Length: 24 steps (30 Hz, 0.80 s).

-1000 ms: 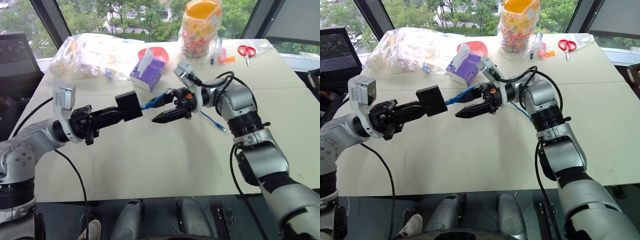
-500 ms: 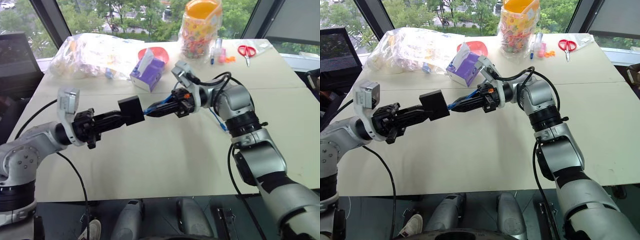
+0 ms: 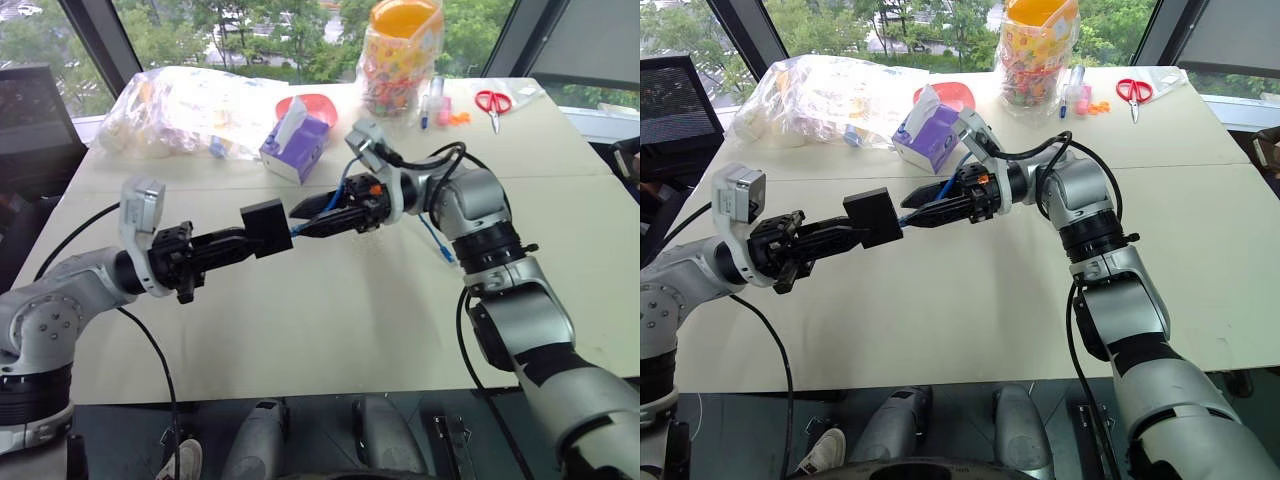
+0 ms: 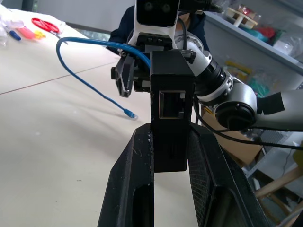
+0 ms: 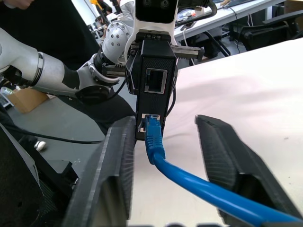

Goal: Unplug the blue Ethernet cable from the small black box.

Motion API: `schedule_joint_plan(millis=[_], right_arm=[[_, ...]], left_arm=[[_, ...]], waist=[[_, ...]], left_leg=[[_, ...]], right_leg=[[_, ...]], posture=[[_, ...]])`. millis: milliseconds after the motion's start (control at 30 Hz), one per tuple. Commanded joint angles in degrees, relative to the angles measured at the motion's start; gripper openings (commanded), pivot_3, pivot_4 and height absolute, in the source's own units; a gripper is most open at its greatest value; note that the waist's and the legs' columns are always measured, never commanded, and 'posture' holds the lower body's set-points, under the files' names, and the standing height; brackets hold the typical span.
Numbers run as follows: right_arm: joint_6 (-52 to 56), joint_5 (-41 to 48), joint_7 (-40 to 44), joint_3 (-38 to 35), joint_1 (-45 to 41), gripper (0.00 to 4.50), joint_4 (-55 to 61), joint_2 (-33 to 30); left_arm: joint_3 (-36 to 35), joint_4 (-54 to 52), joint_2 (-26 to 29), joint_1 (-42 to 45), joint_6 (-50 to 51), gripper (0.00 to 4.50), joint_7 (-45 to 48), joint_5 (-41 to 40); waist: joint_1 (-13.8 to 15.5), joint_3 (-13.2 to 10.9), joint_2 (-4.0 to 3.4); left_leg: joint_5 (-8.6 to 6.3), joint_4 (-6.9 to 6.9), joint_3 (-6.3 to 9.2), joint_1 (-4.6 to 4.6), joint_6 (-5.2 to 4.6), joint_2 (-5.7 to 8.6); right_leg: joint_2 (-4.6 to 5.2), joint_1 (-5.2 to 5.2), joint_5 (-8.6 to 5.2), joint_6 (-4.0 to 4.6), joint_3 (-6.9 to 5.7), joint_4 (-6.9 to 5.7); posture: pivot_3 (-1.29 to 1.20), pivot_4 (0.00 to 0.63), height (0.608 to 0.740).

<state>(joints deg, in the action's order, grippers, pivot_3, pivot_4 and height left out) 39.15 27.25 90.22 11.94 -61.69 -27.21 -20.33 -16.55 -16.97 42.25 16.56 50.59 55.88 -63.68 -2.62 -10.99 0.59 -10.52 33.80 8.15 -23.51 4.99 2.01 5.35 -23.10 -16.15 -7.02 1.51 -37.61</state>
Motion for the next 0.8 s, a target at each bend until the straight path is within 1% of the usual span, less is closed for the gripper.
schedule_joint_plan(millis=[33, 800], right_arm=[[-0.55, 0.58, 0.53, -1.07, -1.85, 2.14, 2.44, -0.16], [-1.77, -1.10, 1.13, 0.73, -0.65, 2.14, 3.40, -0.18]], left_arm=[[-0.58, -1.07, 0.29, 0.72, -0.55, 0.40, -0.11, -0.40], [-0.86, -1.55, -1.31, 1.00, -1.10, 0.40, -1.90, -0.86]], waist=[[0.02, 0.00, 0.00], [0.01, 0.00, 0.00]], left_leg=[[0.00, 0.00, 0.00, 0.00, 0.00, 0.00], [0.00, 0.00, 0.00, 0.00, 0.00, 0.00]], right_leg=[[0.00, 0.00, 0.00, 0.00, 0.00, 0.00], [0.00, 0.00, 0.00, 0.00, 0.00, 0.00]], posture=[[0.00, 0.150, 0.740], [0.00, 0.150, 0.740]])
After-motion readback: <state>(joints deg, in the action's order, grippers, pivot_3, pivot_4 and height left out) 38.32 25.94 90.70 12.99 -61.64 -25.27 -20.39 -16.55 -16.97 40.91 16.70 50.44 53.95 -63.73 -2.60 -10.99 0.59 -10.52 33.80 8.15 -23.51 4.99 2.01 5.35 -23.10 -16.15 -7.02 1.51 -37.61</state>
